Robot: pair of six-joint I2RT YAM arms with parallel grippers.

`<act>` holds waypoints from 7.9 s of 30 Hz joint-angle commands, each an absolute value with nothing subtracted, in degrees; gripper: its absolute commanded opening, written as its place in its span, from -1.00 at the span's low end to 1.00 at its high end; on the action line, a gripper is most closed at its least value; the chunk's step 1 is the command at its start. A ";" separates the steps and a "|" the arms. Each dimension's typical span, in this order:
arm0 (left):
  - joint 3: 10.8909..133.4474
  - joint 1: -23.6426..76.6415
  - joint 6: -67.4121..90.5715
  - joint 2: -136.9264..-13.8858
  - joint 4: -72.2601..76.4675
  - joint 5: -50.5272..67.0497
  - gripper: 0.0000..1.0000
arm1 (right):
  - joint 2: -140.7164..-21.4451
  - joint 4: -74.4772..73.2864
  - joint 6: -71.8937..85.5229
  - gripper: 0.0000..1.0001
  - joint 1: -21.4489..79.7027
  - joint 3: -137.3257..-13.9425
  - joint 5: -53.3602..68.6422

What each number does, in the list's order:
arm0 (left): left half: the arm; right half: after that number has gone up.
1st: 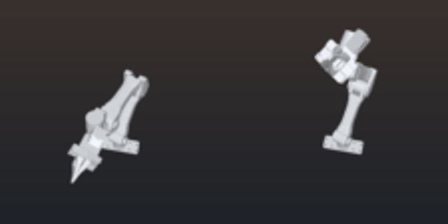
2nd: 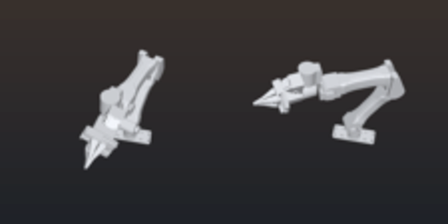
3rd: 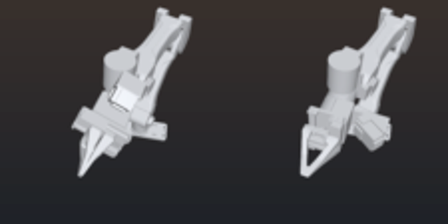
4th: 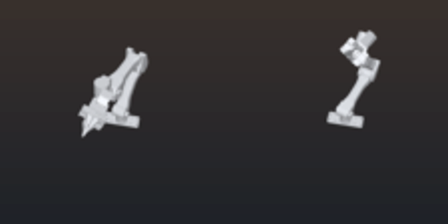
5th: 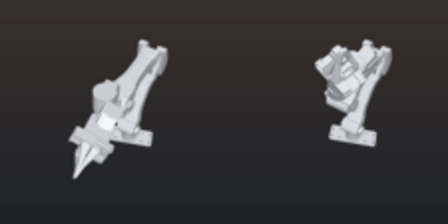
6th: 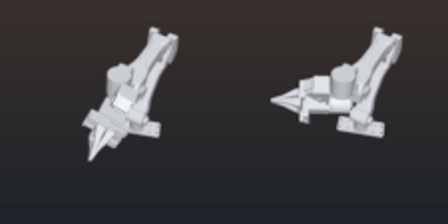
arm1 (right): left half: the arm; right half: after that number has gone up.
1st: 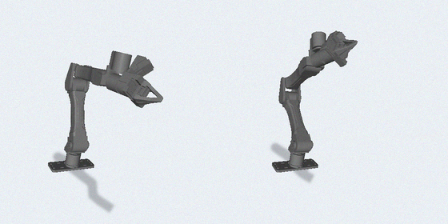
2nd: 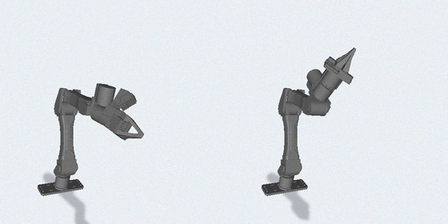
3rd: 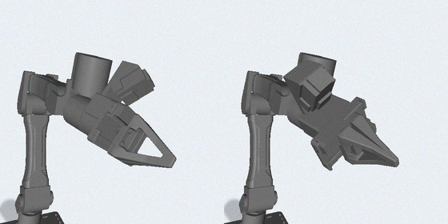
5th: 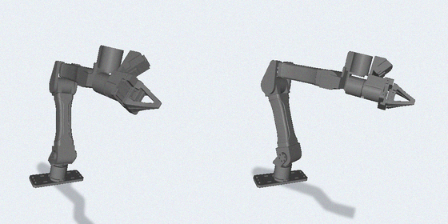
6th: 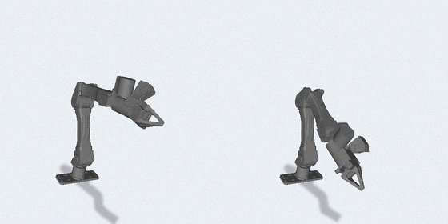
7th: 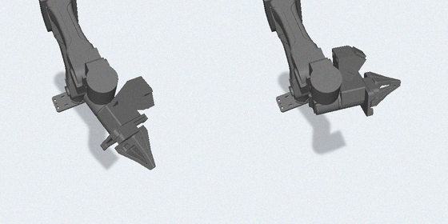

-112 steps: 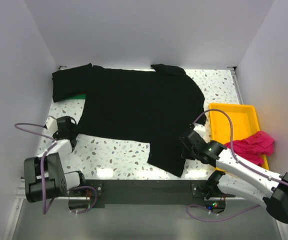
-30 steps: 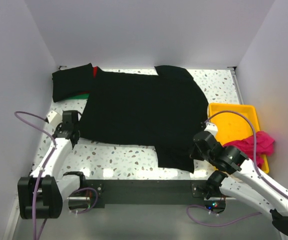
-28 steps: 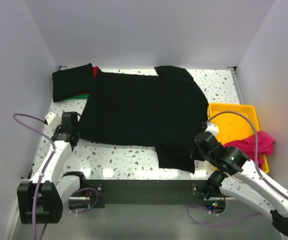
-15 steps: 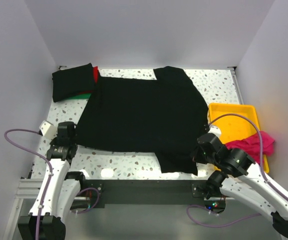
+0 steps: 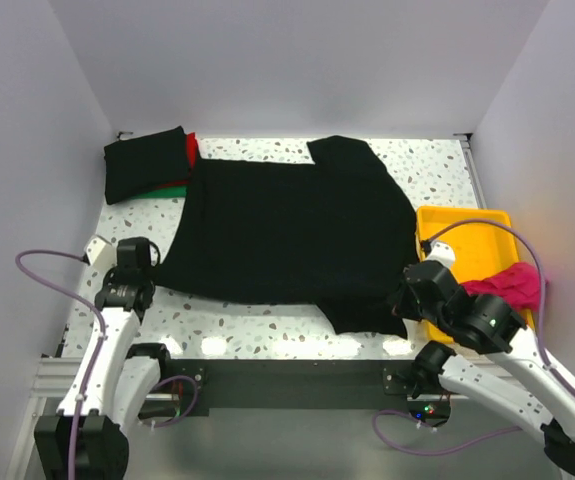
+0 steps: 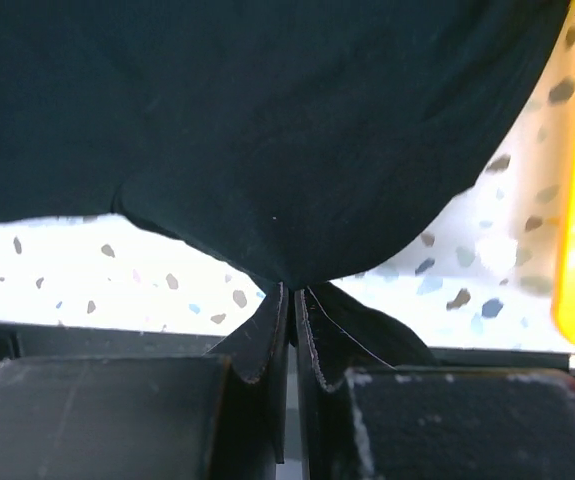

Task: Fold and stack the t-shirts
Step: Fold the tshirt

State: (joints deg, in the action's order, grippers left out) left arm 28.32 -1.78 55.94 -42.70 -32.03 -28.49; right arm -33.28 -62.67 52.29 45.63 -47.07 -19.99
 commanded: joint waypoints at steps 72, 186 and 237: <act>32.52 -8.35 55.11 -38.52 -31.89 -27.77 -1.00 | -45.82 -44.73 38.23 -1.00 10.90 -45.88 2.02; 58.98 -3.95 46.32 -66.91 -28.03 -29.70 -1.00 | -37.01 -58.61 37.00 -1.00 3.60 -46.48 9.67; 68.73 -2.37 47.64 -96.06 -21.36 -26.81 -1.00 | -64.77 -41.57 40.61 -1.00 2.03 -45.53 6.24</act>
State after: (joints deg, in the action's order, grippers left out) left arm 65.84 -2.28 46.94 -95.64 -24.36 -23.68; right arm -63.68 -45.12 39.97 3.29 -43.07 8.05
